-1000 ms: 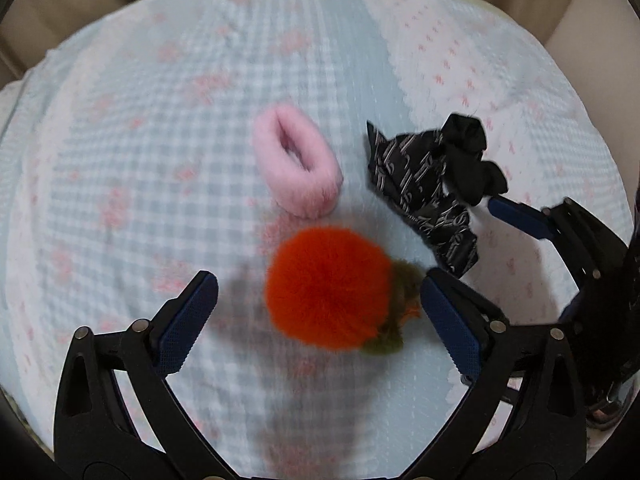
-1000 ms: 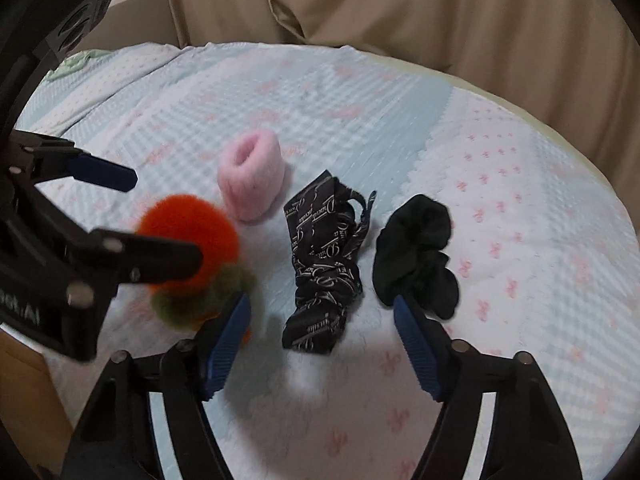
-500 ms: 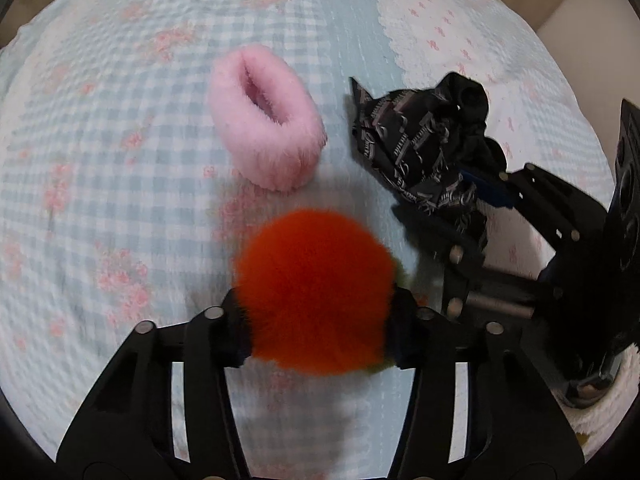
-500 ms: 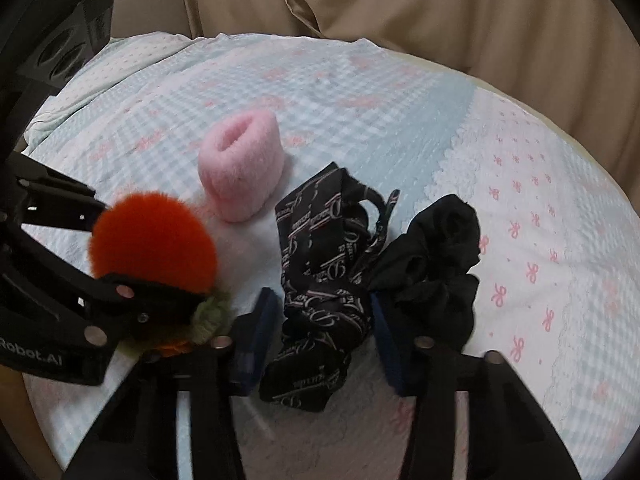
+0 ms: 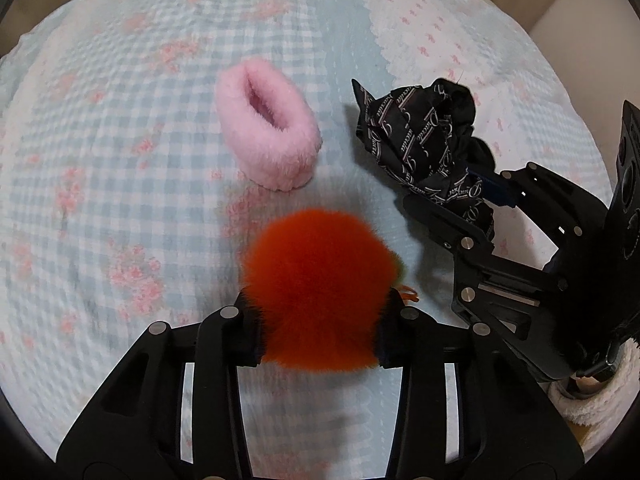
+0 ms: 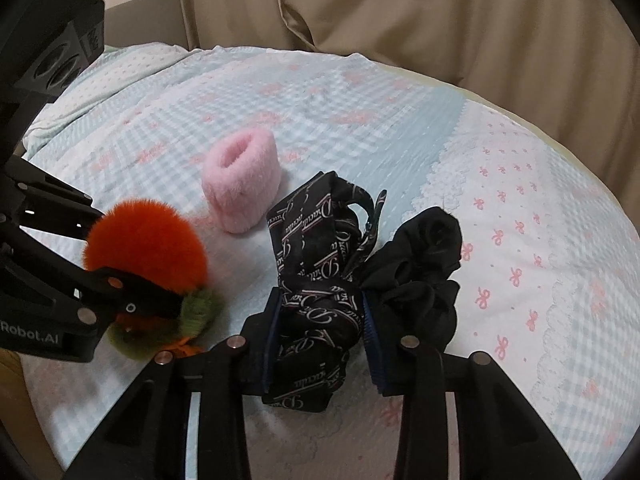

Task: Organize soft objects
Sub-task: 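Grasp orange pompom with left tool while right tool grasps black scrunchies, then carry orange pompom with left tool while right tool carries patterned scrunchie into box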

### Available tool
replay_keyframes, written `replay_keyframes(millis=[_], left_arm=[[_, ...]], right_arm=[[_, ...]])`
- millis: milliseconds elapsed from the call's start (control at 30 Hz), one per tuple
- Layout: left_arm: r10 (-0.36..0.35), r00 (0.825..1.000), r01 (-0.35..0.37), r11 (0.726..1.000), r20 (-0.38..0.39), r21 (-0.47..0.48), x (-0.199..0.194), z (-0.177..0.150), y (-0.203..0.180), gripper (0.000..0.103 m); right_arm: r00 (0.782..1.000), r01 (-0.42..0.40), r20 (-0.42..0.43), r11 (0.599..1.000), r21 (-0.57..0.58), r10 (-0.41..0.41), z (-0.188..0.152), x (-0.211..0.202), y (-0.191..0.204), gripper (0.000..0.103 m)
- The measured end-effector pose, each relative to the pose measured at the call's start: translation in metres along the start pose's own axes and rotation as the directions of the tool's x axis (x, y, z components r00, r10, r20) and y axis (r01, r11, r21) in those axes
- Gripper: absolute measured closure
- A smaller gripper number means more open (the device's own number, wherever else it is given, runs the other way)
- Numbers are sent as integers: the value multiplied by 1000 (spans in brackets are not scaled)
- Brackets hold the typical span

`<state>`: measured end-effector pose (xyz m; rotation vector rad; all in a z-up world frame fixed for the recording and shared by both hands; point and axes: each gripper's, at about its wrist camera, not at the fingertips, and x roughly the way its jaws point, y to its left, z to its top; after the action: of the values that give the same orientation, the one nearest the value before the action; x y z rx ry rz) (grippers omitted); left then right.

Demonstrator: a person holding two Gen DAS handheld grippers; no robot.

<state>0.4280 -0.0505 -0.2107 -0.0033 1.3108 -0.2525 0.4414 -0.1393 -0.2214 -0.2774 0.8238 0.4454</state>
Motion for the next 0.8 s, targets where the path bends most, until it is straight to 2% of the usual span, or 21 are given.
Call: replay_keyframes(millis=[367, 600, 800], left_arm=[[-19, 998, 19, 1000, 60, 8, -44, -3, -10, 68], [-24, 991, 20, 999, 132, 37, -97, -13, -29, 68], [-29, 976, 9, 996, 218, 89, -156, -36, -54, 68]], right_arm=[[997, 19, 72, 1000, 21, -20, 13, -54, -1, 70], [991, 47, 126, 998, 47, -52, 21, -117, 8, 70], [982, 69, 171, 994, 84, -83, 18, -188, 25, 70]])
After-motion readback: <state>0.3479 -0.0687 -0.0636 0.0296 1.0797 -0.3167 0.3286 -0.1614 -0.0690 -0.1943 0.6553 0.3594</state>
